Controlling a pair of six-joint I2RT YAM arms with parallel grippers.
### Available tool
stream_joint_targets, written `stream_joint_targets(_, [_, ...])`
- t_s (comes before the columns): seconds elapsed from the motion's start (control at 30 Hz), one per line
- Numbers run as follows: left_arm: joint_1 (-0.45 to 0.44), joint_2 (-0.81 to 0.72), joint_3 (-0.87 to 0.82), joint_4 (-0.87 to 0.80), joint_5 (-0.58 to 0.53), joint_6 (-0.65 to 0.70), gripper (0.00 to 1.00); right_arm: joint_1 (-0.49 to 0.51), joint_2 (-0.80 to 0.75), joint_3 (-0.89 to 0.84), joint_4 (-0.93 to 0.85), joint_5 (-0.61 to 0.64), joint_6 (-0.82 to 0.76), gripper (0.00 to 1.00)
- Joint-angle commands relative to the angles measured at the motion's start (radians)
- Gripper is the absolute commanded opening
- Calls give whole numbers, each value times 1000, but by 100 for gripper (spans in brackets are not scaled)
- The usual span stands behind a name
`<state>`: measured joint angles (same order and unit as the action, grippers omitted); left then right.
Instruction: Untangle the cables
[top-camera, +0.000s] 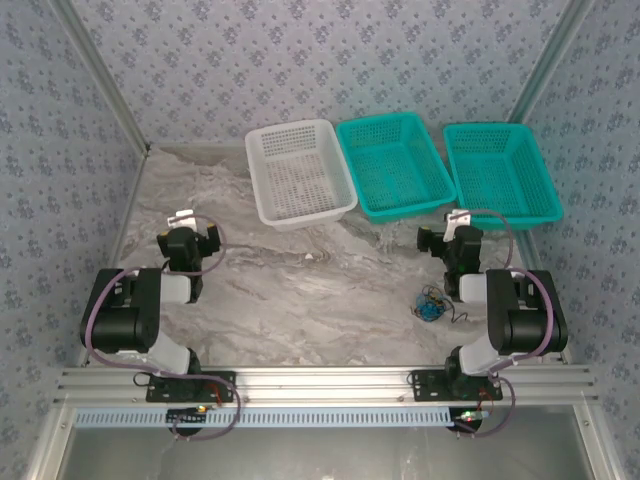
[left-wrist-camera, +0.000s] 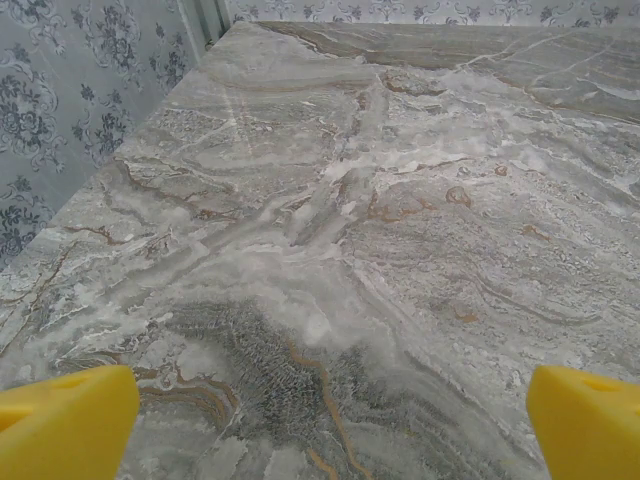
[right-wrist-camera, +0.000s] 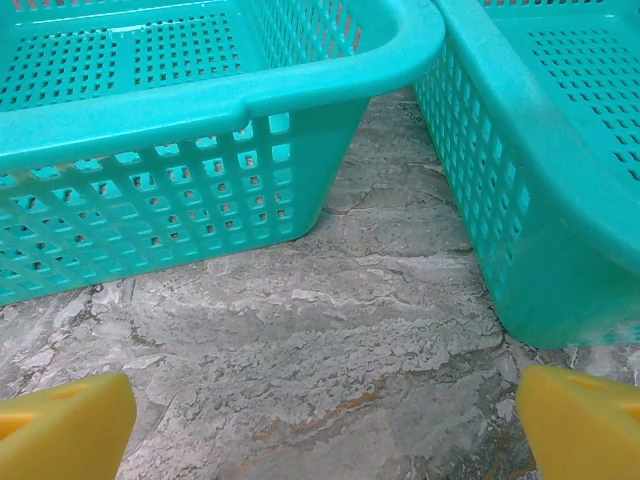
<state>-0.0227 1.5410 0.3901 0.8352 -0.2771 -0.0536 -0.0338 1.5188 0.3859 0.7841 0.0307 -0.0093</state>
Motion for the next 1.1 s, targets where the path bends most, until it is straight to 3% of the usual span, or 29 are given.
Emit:
stream_joint_targets(0.0, [-2, -7, -7, 34, 0, -13, 99, 5, 4, 1, 26, 20, -8, 100])
stream_joint_targets(0.57, [-1, -8, -6, 35, 1, -12, 99, 0, 0, 0, 26, 5, -7, 100])
stream_joint_targets(0.9, [5, -85, -144, 223, 8, -17, 99, 4, -193, 43, -243, 52, 20, 100])
stream_joint_targets(1.07, [6, -272, -104, -8, -14, -27, 99, 7, -297, 44, -354, 55, 51, 100])
